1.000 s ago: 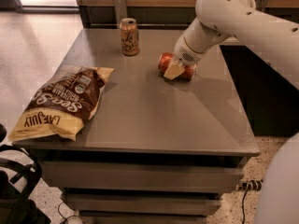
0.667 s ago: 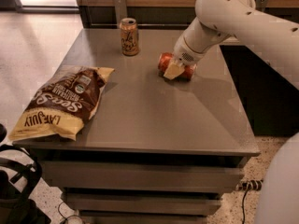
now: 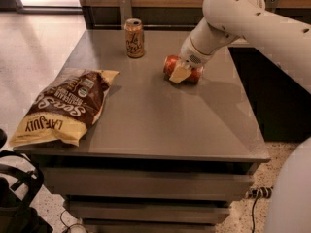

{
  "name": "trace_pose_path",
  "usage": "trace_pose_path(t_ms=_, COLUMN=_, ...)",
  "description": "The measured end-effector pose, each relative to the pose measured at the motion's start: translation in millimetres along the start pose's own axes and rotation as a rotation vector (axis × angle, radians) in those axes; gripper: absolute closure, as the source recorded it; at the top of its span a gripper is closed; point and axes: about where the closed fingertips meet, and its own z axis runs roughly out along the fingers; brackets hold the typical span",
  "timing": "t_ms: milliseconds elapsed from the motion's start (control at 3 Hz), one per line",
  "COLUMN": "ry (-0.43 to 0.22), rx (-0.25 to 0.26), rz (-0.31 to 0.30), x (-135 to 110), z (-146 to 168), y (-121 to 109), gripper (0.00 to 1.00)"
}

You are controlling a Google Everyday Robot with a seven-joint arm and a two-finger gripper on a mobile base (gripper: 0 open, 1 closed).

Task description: Knock coke can over

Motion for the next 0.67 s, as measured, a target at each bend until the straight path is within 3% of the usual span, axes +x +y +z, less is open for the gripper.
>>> trace_pose_path(t_ms=333, ry=0.001, rx=-0.002, rz=-0.001, x=-0.3, z=1.2, y=0.7, gripper=0.13)
trace_pose_path(t_ms=667, ry=0.001, rx=-0.003, rz=-0.001, x=-1.2, z=-0.3, y=0.3, gripper=0.0)
